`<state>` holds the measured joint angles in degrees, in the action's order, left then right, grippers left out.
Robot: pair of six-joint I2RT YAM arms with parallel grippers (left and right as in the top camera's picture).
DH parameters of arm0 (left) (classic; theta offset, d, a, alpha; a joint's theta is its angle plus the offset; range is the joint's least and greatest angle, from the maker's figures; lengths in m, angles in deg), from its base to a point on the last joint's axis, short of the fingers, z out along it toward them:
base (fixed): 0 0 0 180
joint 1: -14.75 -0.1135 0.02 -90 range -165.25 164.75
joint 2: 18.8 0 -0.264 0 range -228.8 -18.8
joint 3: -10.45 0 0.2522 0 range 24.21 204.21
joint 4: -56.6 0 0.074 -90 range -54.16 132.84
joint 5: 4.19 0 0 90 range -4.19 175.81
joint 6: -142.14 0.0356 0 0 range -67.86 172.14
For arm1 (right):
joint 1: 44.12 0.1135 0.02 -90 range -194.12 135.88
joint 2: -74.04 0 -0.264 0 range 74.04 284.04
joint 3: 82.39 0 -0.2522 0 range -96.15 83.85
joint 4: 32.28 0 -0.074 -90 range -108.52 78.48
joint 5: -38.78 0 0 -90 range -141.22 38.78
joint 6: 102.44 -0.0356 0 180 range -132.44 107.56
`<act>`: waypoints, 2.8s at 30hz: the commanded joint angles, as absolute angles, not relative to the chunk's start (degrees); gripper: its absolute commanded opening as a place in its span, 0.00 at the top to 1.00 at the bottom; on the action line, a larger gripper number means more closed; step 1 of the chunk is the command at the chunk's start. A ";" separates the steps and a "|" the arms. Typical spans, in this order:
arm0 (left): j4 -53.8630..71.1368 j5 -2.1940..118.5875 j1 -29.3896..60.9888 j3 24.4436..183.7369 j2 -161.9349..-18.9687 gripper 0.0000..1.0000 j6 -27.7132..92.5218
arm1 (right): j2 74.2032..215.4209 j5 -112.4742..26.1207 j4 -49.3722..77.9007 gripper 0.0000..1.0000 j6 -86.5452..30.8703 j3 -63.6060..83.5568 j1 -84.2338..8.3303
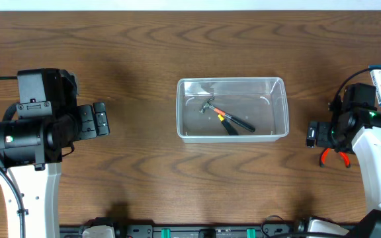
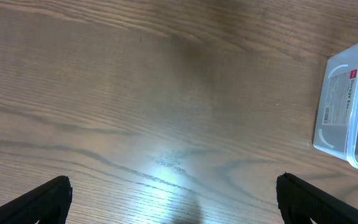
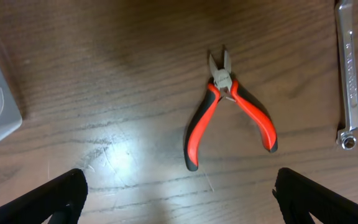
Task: Pack container
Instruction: 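Lower the right gripper toward the red-black pliers' handles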
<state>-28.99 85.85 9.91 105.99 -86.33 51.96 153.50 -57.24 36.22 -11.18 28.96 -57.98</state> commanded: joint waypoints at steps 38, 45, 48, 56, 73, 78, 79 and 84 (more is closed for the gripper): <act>-29.14 86.30 9.62 106.19 -86.64 0.02 51.41 | 153.57 -55.27 45.14 0.01 -6.35 29.64 -61.39; -29.14 86.30 9.62 106.19 -86.64 0.02 51.43 | 153.57 -55.86 44.02 0.01 -5.52 30.47 -61.70; -29.14 86.30 9.62 106.19 -86.64 0.02 51.41 | 153.57 -54.86 43.45 0.01 -9.06 31.58 -62.70; -29.14 86.30 9.62 106.19 -86.64 0.00 51.41 | 153.57 -54.75 42.19 0.01 -15.34 32.91 -64.58; -29.14 86.30 9.62 106.19 -86.64 0.02 51.41 | 163.27 -52.85 35.43 0.01 -20.73 32.96 -64.93; -29.14 86.28 9.62 106.19 -86.64 0.02 51.41 | 167.18 -52.41 31.80 0.01 -20.89 32.98 -64.93; -29.14 86.30 9.62 106.19 -86.64 0.02 51.41 | 167.44 -52.46 31.37 0.01 -21.26 32.98 -64.93; -29.14 86.28 9.62 106.19 -86.64 0.02 51.41 | 167.49 -52.43 28.46 0.01 -21.21 32.98 -64.93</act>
